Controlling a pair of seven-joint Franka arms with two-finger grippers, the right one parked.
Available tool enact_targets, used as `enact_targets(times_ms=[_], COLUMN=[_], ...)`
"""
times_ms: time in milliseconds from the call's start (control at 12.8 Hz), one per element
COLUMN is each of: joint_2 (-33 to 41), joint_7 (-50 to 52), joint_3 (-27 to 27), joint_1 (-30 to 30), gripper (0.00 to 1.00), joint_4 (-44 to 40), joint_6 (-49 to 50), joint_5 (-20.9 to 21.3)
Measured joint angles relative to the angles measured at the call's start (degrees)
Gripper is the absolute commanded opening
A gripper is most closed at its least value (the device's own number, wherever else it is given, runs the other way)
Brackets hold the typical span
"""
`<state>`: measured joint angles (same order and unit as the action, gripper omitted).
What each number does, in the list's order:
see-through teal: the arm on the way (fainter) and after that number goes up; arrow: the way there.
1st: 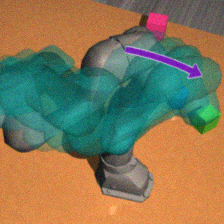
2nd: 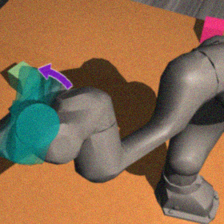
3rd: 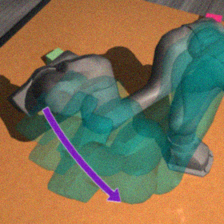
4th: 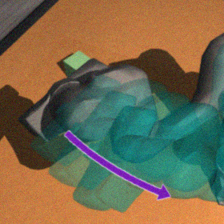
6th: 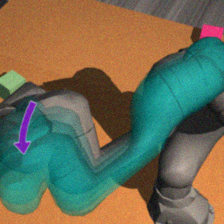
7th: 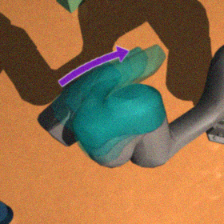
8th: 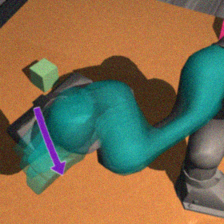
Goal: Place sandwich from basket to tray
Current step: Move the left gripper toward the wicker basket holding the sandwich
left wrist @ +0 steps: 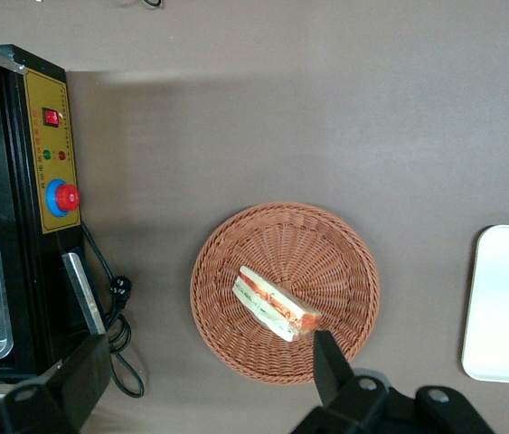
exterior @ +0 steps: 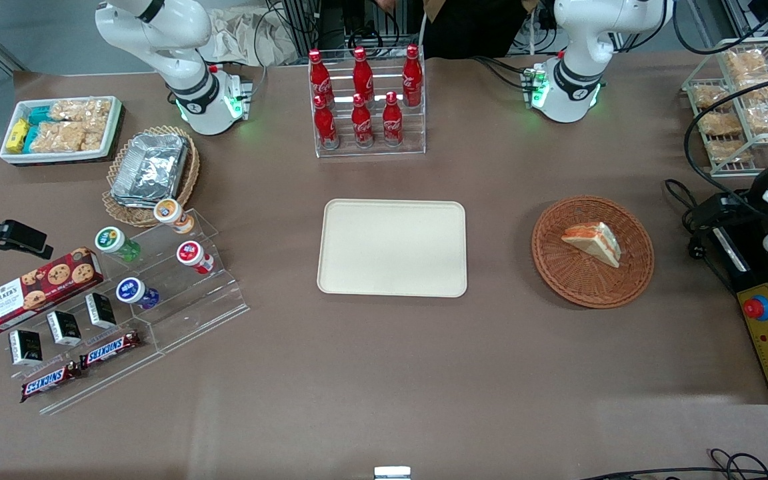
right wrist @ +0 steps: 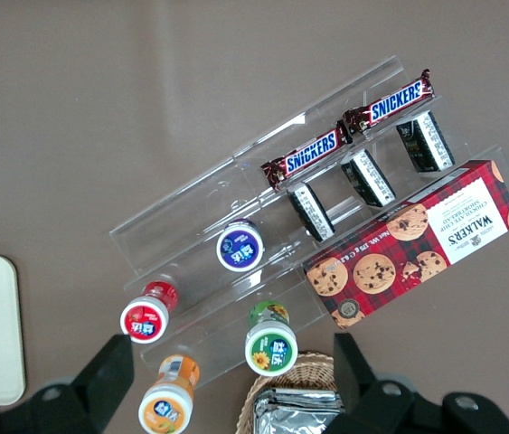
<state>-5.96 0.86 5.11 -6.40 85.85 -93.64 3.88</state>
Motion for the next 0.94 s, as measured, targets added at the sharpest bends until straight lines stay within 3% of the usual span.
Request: enact_targets(times_ms=[468,701,935], joint_2=[1.4,8.9,15.1], joint_7=[0.2,6.9,23.2], joint_3=[-0.2,0.0,-0.9], joint_1=[0.0,0.0,-0.1], gripper=[1.00,1.00,1.00], joint_4=[2.1,15.7,30.8], joint_6=[6.0,-0.6,-6.8], joint_5=[-0.3,-1.6,-1.7])
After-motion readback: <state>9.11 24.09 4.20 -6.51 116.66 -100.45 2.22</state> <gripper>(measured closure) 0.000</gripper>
